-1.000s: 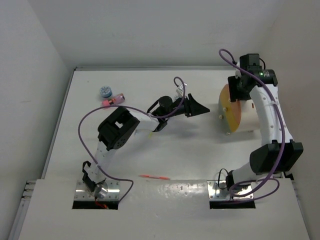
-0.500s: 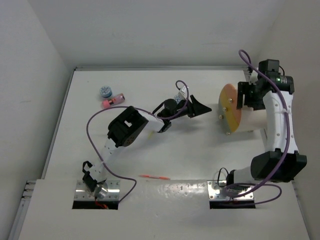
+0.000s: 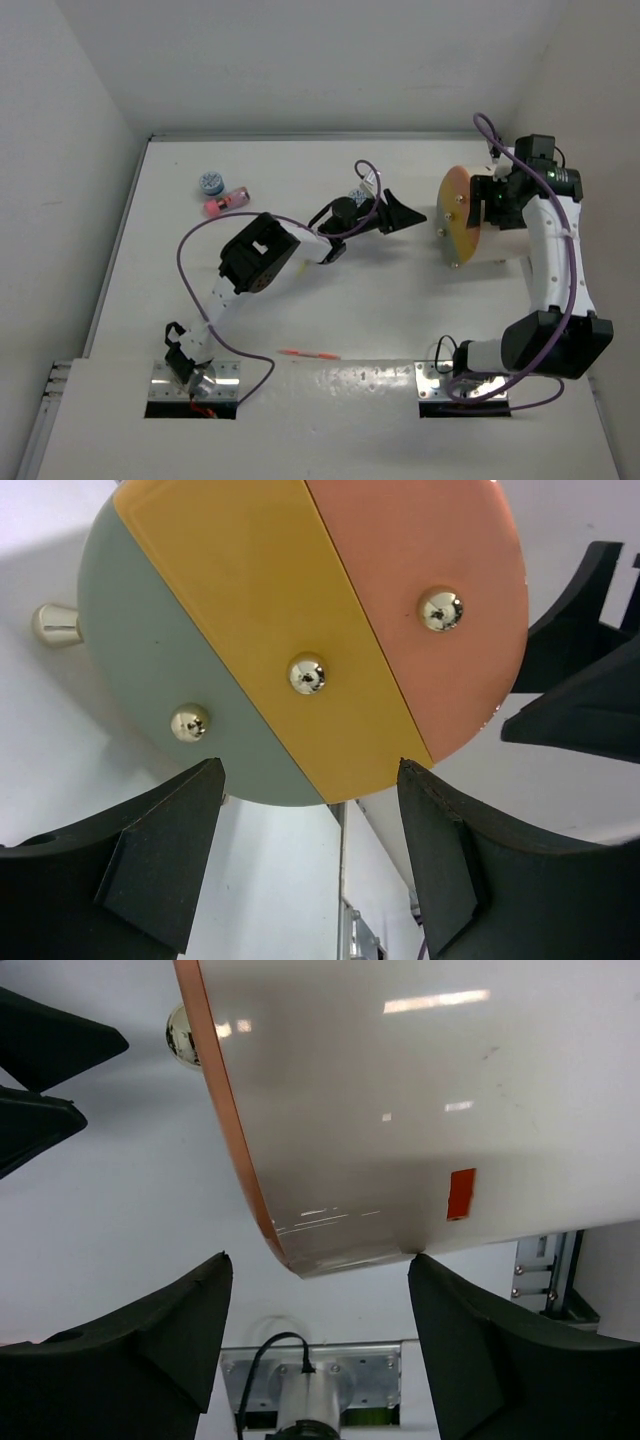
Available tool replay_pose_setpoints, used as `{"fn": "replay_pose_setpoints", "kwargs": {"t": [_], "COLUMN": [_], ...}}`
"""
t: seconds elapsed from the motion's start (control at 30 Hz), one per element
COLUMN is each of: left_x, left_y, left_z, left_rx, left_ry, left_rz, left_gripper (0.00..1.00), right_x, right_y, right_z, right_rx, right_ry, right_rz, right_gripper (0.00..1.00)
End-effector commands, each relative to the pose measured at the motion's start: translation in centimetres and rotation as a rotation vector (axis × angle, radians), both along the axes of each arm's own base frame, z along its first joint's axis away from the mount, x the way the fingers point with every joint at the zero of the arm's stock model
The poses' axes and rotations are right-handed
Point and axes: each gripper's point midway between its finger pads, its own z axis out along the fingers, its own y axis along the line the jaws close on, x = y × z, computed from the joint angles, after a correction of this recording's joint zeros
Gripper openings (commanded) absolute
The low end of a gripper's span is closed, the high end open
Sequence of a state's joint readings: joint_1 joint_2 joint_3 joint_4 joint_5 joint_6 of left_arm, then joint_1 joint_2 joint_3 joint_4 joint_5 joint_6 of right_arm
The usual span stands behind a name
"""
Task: Sort the stationery into containers
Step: Open the drawer in the storage box.
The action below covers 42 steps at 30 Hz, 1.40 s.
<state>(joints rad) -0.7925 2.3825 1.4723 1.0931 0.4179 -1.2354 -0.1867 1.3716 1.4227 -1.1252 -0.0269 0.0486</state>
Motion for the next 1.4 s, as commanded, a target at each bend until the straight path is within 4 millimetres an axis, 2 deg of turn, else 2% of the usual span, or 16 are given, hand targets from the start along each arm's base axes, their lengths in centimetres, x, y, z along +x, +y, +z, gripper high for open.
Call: {"fn": "replay_pose_setpoints", "kwargs": {"t": [0.0, 0.2, 0.4, 0.6, 0.83, 1.1, 1.23, 1.27, 1.37], "left_x": [-0.3, -0.3, -0.4, -0.3, 0.0, -0.2, -0.2, -0.3, -0.5], "left_y": [-0.8, -1.0, -1.0, -1.1, -1.3, -2.8, -3.7, -3.9, -4.6], "left_z": [1.7, 2.0, 2.0, 1.6, 1.4, 0.3, -0.6, -1.3, -1.5], "left_rx": [-0.050, -0.055, -0.052, -0.047, -0.049, -0.041, -0.060, -0.056, -0.058], "left_ry": [-0.069, -0.072, -0.080, -0.077, -0.080, -0.071, -0.041, -0.031, -0.032], "left_rz": [-0.010, -0.015, -0.017, -0.016, -0.015, -0.054, -0.082, -0.089, -0.100], "left_gripper": [0.76, 0.76, 0.76, 0.76, 0.76, 0.76, 0.64, 0.63, 0.62], "right_x": [2.1, 3.2, 3.8, 3.6, 3.7, 3.3, 3.1, 3.1, 3.1], "right_y": [-0.5, -0.9, -1.1, -1.0, -0.6, -0.7, -0.5, -0.4, -0.3], "right_z": [2.1, 4.1, 4.2, 2.9, 2.4, 0.7, 0.2, 0.0, 0.1], "right_rx": [-0.041, -0.072, -0.089, -0.069, -0.050, -0.051, -0.041, -0.037, -0.030], "right_ry": [-0.134, -0.192, -0.206, -0.172, -0.183, -0.166, -0.157, -0.152, -0.152], "right_rz": [0.037, 0.064, 0.081, 0.071, 0.067, 0.057, 0.058, 0.059, 0.063], "right_gripper": [0.71, 0.75, 0.76, 0.75, 0.72, 0.67, 0.62, 0.62, 0.61]}}
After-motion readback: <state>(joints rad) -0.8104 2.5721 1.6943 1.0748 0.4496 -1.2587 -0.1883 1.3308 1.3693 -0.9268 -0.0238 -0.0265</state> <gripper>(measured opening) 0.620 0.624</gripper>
